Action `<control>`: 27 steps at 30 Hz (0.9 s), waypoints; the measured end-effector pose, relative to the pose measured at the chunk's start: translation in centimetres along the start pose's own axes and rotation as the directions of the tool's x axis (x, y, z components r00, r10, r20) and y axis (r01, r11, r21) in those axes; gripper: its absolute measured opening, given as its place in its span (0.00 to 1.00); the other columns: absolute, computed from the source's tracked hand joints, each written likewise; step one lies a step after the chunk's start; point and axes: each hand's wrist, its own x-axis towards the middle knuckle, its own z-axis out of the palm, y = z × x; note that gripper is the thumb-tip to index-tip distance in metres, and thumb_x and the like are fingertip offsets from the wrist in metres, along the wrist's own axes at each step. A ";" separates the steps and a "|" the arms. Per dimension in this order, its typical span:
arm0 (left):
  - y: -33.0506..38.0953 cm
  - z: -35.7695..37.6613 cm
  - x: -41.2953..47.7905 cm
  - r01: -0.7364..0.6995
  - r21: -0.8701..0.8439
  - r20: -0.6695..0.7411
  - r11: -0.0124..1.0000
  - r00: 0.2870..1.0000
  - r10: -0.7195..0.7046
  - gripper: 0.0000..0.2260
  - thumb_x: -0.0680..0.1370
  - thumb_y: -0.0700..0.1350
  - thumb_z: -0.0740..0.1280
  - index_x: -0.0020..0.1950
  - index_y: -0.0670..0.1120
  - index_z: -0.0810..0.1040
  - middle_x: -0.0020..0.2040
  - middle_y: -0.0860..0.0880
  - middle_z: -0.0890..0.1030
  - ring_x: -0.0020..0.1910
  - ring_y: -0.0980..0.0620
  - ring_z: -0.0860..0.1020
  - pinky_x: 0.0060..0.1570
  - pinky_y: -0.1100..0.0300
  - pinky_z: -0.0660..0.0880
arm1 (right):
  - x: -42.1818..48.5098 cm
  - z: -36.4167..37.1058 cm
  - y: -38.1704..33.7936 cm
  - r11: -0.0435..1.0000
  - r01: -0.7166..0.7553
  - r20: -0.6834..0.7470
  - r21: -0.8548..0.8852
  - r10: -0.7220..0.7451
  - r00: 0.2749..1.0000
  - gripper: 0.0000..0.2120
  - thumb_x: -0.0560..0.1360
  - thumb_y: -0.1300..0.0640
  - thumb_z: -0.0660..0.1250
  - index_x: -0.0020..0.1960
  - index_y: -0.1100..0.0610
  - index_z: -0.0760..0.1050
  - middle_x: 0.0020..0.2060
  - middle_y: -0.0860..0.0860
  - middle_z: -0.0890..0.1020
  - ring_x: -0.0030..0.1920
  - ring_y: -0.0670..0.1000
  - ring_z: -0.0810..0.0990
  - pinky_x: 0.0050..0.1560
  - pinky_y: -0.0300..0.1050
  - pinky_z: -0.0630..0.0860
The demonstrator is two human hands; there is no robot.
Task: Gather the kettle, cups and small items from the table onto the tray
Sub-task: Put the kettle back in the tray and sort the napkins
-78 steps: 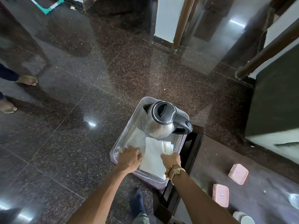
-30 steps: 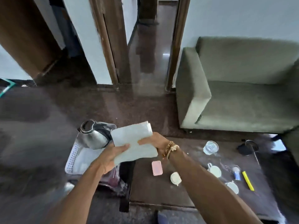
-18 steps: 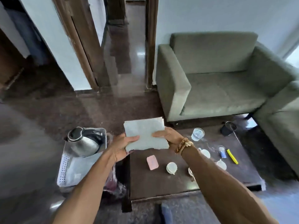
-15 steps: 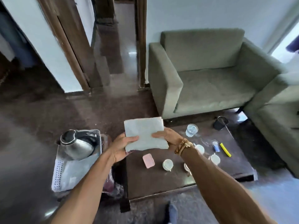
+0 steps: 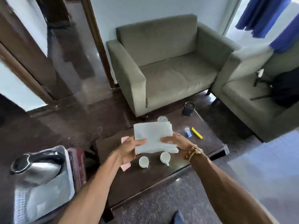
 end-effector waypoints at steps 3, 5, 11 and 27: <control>-0.4 4.1 2.9 0.026 0.046 0.023 0.999 0.999 -0.027 0.18 0.77 0.37 0.69 0.67 0.38 0.76 0.62 0.38 0.82 0.56 0.42 0.83 0.54 0.52 0.82 | -1.5 -4.5 -1.0 1.000 0.012 -0.031 0.023 -0.012 0.999 0.19 0.73 0.67 0.70 0.64 0.64 0.77 0.57 0.62 0.83 0.51 0.59 0.85 0.49 0.50 0.82; -0.5 6.9 5.1 0.026 0.065 0.016 0.998 1.000 -0.027 0.19 0.76 0.35 0.70 0.67 0.37 0.76 0.61 0.37 0.81 0.51 0.43 0.82 0.42 0.58 0.83 | -2.7 -7.5 -1.9 0.999 0.039 -0.065 -0.003 -0.040 0.997 0.17 0.74 0.69 0.69 0.63 0.65 0.78 0.55 0.61 0.84 0.51 0.57 0.85 0.49 0.49 0.83; -0.6 13.5 10.6 0.030 0.006 0.025 1.000 0.999 -0.030 0.12 0.81 0.33 0.62 0.48 0.43 0.85 0.44 0.45 0.86 0.34 0.52 0.84 0.29 0.64 0.80 | -6.2 -14.4 -4.4 0.990 0.118 -0.187 -0.075 -0.130 0.974 0.13 0.78 0.74 0.60 0.50 0.62 0.81 0.42 0.51 0.88 0.41 0.47 0.86 0.41 0.39 0.82; 3.5 16.0 19.5 0.203 0.110 0.146 0.973 0.965 -0.218 0.05 0.70 0.46 0.72 0.43 0.47 0.84 0.43 0.47 0.83 0.38 0.49 0.83 0.37 0.58 0.81 | -3.7 -20.3 -9.2 0.974 0.152 -0.266 -0.166 -0.193 0.945 0.18 0.73 0.81 0.59 0.40 0.65 0.82 0.62 0.69 0.78 0.63 0.68 0.77 0.65 0.66 0.74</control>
